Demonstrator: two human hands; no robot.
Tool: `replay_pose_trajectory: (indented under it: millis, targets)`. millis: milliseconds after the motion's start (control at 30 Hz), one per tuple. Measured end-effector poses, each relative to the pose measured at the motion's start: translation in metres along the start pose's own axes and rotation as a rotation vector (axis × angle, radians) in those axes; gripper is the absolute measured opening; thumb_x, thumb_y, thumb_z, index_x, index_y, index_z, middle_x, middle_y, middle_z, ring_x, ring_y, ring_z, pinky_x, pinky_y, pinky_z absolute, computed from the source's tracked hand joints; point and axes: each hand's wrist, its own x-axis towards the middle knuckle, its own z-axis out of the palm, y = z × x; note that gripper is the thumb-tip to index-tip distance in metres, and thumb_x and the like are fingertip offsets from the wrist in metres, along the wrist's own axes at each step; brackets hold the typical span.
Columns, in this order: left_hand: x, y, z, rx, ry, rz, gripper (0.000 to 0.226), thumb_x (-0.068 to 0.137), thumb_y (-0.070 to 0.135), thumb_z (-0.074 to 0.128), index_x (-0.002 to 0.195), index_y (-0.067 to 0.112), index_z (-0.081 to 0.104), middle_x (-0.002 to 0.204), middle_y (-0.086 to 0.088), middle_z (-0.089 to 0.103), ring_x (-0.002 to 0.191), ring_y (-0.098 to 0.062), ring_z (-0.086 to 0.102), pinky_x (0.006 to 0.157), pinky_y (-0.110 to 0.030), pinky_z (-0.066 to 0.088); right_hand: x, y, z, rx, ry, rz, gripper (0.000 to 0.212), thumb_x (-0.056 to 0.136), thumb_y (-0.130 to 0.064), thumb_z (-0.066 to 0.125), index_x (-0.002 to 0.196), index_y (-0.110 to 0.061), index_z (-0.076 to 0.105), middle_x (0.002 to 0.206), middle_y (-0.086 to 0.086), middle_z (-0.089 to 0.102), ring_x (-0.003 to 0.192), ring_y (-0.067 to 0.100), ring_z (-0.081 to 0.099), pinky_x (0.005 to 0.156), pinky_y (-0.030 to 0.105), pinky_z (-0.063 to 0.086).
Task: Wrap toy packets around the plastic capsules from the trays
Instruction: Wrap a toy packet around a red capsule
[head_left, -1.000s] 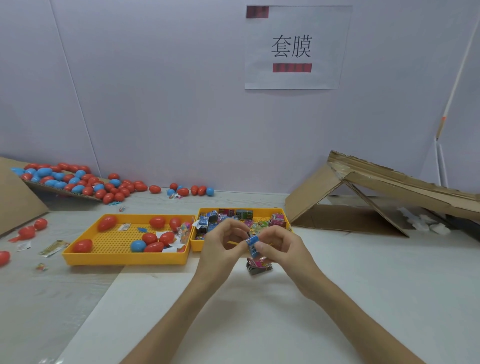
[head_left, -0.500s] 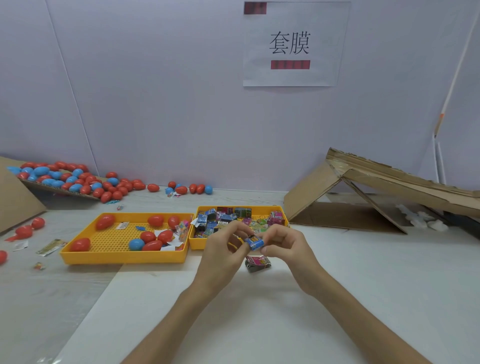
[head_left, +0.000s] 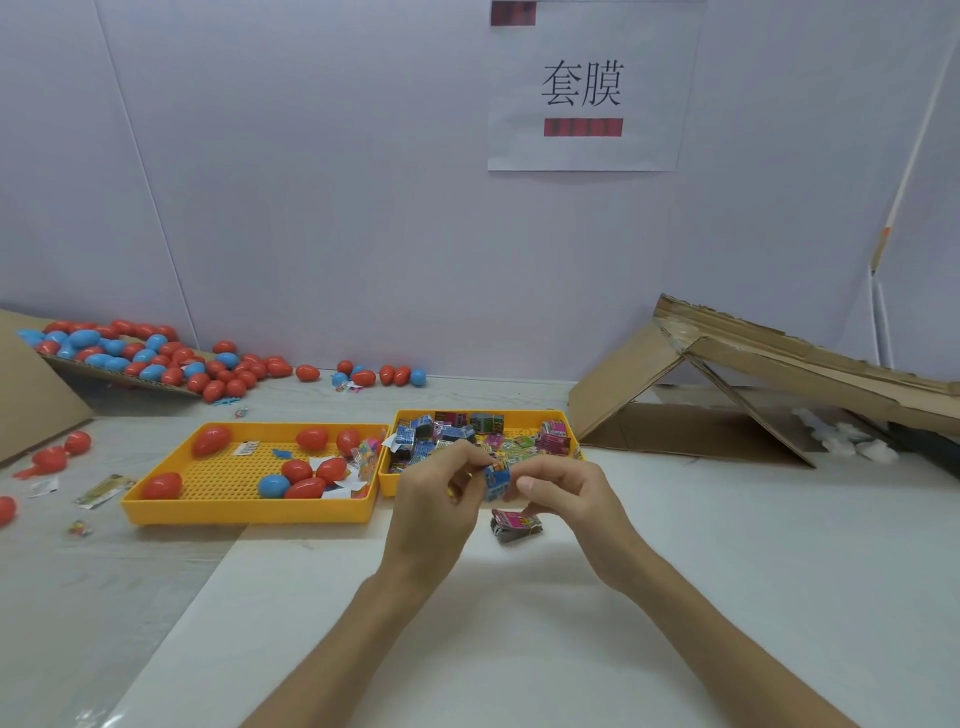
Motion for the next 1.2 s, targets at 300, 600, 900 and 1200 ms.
replay_pose_trajectory:
  millis: [300,600,900,1200]
  targets:
    - [-0.002,-0.002,0.002,0.007,0.01,0.039,0.021,0.081,-0.008,0.075,0.091,0.01,0.069,0.08,0.003,0.069,0.081,-0.009,0.064,0.058,-0.006,0.049,0.001,0.001,-0.003,0.007,-0.015,-0.031,0.013,0.075,-0.014,0.069,0.083,-0.004,0.07,0.081,0.003,0.071,0.079,0.012,0.068,0.068,0.021,0.053]
    - [-0.002,0.002,0.005,-0.14,-0.284,-0.045,0.034,0.088,0.022,0.057,0.118,0.033,0.065,0.108,0.027,0.063,0.083,-0.009,0.064,0.063,-0.011,0.045,-0.001,0.003,-0.005,0.032,-0.104,-0.052,0.026,0.073,-0.015,0.077,0.086,-0.01,0.055,0.079,-0.001,0.063,0.079,0.013,0.062,0.071,0.023,0.052]
    - [0.001,0.002,0.006,-0.242,-0.284,-0.189,0.017,0.085,0.021,0.069,0.094,0.031,0.059,0.102,0.016,0.058,0.084,-0.01,0.061,0.061,-0.015,0.045,0.001,0.003,0.001,0.013,0.051,-0.044,0.032,0.069,-0.007,0.068,0.1,-0.011,0.065,0.087,-0.001,0.072,0.082,0.015,0.071,0.068,0.023,0.055]
    - [0.005,0.0,0.004,-0.496,-0.38,-0.377,0.025,0.078,0.021,0.068,0.093,0.006,0.056,0.102,-0.004,0.059,0.082,-0.015,0.063,0.069,-0.026,0.053,-0.001,0.001,0.003,-0.076,0.056,-0.107,0.011,0.079,-0.006,0.068,0.087,-0.014,0.07,0.077,-0.002,0.073,0.07,0.011,0.069,0.063,0.019,0.053]
